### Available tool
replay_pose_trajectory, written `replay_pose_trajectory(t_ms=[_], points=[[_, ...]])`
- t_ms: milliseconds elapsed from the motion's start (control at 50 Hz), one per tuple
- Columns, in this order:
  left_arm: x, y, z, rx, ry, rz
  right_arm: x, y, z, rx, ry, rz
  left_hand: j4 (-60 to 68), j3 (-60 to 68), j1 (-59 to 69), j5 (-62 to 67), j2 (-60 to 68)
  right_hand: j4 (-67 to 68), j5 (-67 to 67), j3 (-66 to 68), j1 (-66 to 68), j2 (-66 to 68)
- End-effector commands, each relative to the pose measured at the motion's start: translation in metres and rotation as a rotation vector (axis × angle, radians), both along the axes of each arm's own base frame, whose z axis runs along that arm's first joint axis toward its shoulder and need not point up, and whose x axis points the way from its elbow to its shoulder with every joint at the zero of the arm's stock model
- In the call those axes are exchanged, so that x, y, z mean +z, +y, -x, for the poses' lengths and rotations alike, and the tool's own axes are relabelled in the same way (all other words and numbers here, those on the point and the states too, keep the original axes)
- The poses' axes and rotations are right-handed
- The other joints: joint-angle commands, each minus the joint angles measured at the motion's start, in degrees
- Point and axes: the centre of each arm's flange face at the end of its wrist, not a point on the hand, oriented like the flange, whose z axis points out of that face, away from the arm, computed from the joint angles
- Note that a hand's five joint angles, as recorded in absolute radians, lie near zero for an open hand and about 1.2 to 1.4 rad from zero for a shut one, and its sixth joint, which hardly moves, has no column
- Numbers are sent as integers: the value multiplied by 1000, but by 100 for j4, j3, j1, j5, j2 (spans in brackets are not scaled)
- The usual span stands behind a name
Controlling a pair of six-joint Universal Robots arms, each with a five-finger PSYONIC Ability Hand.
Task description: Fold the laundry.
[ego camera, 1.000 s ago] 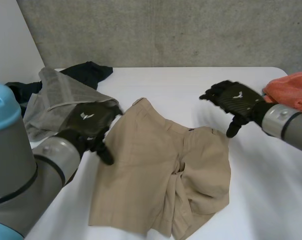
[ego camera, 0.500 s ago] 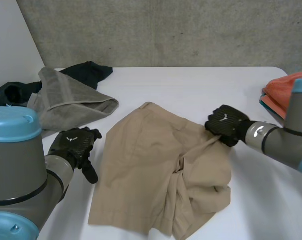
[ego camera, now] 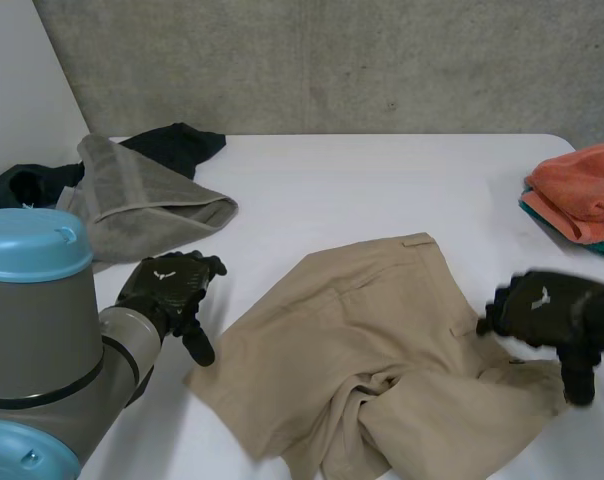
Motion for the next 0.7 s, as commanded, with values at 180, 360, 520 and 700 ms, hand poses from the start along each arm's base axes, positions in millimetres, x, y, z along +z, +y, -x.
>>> replay_pose_trajectory(t_ms=[180,360,520,700], points=[[-32,-16,7,6,-51,-84,7,-68,-52,-24,-273,193,973,959,932,1004,958,2,122,-19,-65,-170],[-44,-28,14,6,-58,-99,-52,-102,-101,20,-394,230,2032,2017,1990,2062,2016,53,172,31,-15,-120],[-56,-38,21,1,-72,-106,-96,-117,-116,24,-429,218,5034,5020,4992,5064,5018,2652,2772,2630,2585,2479],[-32,-52,33,-6,-34,-19,-38,-121,-113,-4,-487,382,6438,6424,6396,6469,6422,6237,6357,6216,6170,6065]])
